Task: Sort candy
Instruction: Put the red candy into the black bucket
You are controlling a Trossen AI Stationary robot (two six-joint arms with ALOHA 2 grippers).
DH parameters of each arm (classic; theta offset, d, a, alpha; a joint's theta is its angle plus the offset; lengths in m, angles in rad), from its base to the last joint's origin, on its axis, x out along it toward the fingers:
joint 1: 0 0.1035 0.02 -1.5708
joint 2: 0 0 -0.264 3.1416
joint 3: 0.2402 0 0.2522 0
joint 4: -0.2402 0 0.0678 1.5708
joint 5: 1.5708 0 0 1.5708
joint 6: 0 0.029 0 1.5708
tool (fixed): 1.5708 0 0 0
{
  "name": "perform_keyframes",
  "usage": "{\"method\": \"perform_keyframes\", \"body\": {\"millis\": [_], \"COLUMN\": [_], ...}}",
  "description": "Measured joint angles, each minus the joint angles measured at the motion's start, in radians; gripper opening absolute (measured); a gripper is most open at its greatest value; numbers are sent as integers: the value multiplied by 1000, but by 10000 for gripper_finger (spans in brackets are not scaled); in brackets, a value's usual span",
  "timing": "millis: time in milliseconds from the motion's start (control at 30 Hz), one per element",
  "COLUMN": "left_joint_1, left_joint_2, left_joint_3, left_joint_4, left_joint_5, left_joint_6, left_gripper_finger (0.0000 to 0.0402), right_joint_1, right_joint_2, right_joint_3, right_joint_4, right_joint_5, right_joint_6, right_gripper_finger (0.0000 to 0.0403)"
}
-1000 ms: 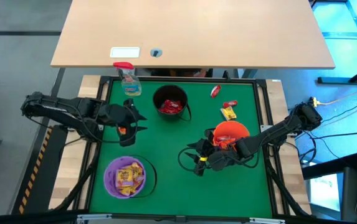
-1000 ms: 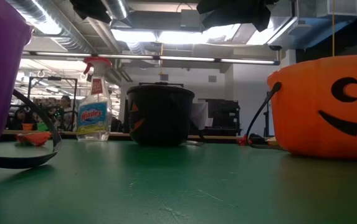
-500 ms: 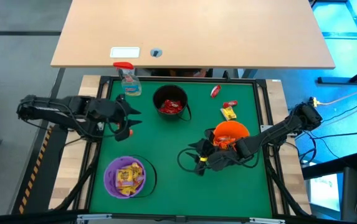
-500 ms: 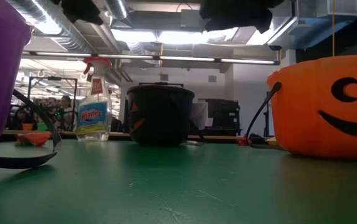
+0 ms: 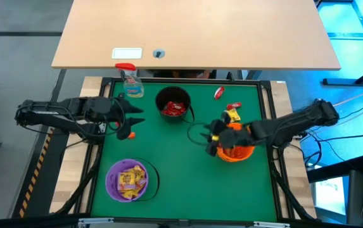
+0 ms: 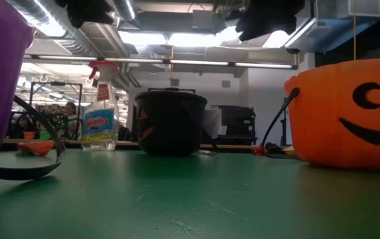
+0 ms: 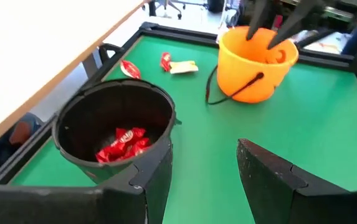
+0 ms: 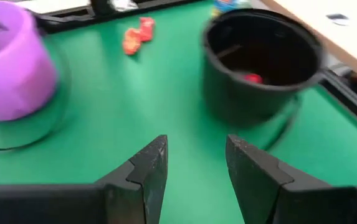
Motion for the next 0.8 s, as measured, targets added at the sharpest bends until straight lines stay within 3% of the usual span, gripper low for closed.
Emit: {"method": "perform_keyframes", "body": {"millis": [367,567,800], "left_joint_1": [1,1,1], "left_joint_2": [1,3,3], "left_joint_3": [0,0,0], "left_joint_4": [37,35,36], "left_joint_5": [-44,-58,-58], "left_joint_6": [27,35,35], "left_gripper_finger": [167,167,167], "right_joint_1": [-226,-402,-578], "right_joint_2": [-138,-120,-87], "right_joint_3": [0,0,-1], "right_joint_4": [-266,-361,-355], "right_joint_5": [-3,-112,-189], "right_joint_6": [-15,-56,-158], "right_gripper_finger": [159,159,219]}}
